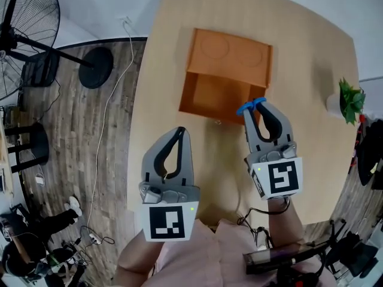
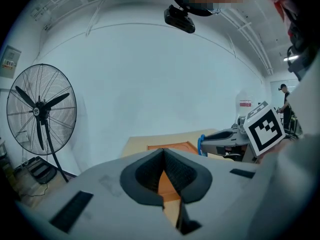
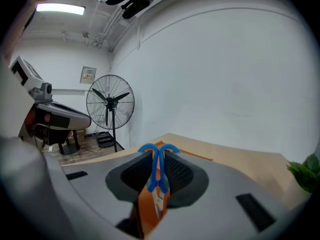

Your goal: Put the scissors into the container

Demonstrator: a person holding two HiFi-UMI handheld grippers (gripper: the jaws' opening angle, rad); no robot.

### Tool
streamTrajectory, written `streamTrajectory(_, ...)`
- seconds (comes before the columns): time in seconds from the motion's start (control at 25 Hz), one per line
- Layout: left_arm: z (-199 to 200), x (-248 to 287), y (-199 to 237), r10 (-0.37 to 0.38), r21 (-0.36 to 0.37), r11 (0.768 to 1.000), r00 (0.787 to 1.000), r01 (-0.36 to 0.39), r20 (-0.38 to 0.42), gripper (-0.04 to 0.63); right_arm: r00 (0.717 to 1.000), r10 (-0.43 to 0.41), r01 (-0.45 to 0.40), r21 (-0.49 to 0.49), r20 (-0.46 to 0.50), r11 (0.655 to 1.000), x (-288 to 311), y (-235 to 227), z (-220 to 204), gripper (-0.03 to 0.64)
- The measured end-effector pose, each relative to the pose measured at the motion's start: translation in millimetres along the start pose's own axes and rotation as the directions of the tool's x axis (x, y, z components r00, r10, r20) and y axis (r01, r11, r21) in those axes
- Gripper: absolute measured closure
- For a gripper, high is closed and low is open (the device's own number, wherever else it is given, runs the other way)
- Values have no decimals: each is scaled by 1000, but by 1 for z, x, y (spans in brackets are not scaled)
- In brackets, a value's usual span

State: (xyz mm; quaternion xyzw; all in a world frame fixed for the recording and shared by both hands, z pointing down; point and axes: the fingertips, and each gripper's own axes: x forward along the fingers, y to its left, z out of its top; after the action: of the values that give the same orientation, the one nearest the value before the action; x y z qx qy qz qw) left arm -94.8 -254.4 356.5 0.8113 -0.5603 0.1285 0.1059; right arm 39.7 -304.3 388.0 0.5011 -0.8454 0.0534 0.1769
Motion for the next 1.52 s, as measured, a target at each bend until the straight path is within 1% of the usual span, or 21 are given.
streamTrajectory(0.32, -14, 14, 11, -2, 0, 1000, 999, 2, -42, 591, 999, 19, -18, 18, -39, 1000, 19, 4, -20, 540)
streamTrajectory(0.64, -28, 18, 22, 12, -6, 1000, 997, -13, -73, 590, 996, 32, -31, 8, -88, 999, 30, 8, -41, 540)
streamTrajectory(0.96, -34, 23, 28, 11, -13, 1000, 997, -12, -81, 591, 993, 45, -44, 9, -109, 999, 39, 12, -51, 538)
streamTrajectory(1.52, -39, 29, 41, 17, -28, 999, 996, -20, -88, 591, 992, 44, -44, 8, -122, 999, 52, 14, -55, 537)
